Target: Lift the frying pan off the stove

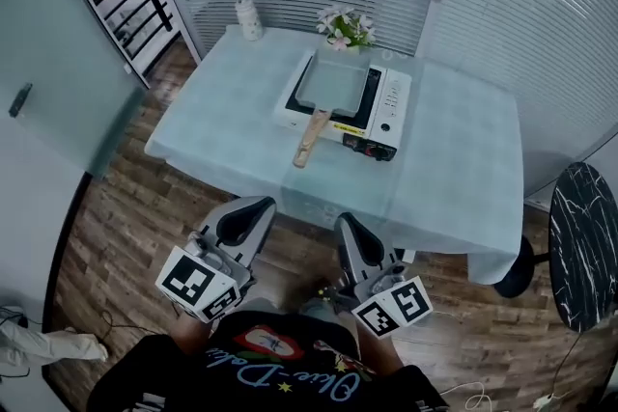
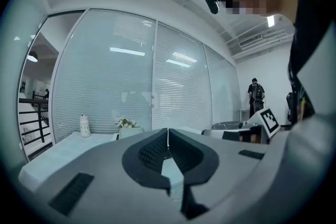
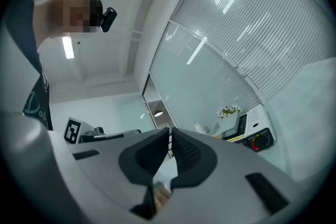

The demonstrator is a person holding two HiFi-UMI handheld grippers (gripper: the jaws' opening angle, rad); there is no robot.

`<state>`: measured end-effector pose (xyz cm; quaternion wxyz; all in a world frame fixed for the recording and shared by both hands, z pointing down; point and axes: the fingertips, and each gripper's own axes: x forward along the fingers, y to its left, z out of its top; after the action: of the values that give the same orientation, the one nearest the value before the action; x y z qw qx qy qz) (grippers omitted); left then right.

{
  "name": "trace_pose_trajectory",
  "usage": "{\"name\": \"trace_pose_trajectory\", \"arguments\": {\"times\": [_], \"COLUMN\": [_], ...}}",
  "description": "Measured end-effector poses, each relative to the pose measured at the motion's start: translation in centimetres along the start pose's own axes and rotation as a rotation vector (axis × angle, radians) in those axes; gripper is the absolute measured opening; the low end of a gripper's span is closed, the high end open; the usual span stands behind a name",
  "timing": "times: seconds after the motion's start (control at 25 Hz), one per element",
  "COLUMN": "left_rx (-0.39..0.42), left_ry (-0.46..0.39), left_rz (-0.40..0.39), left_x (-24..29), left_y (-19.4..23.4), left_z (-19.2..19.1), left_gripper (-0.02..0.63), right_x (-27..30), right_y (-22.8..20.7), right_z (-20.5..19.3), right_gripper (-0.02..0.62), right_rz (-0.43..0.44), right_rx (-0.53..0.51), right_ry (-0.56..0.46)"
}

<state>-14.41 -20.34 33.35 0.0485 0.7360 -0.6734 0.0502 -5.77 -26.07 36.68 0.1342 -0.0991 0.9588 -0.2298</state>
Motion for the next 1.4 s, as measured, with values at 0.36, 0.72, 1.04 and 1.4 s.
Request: {"name": "trace_pose_trajectory", "arguments": {"times": [0.36,0.72,1.04,1.4], "left_rx": [-0.045,-0.038,-0.281,-0.666], "left_ry": [0.017,-0.014,0.083,0.229], "left_rz": [-0.037,-0.265,-0.387,-0.607], "left_x": [3.9,12.8,16.8,19.5], "left_y": [3.7,8.9,15.4,16.8], "left_z": [-1.4,-1.0,-5.2,-9.6], "left_gripper": [0.006,0.006,0.008,0.226], "right_x": [1.7,6.5,10.6,13.8], "right_y": [-2.3,-4.3,-7.2,-9.8], "right_z": [0.0,0.6,-1.3,-4.0], "right_gripper": [0.003,0.003,0.041,0.112], "right_rz": [-0.06,-0.253,-0.395,-0.457], "right_rx": [-0.038,-0.096,-0.038,0.069], "right_ry": [0.024,0.007,0.003,0.017]}}
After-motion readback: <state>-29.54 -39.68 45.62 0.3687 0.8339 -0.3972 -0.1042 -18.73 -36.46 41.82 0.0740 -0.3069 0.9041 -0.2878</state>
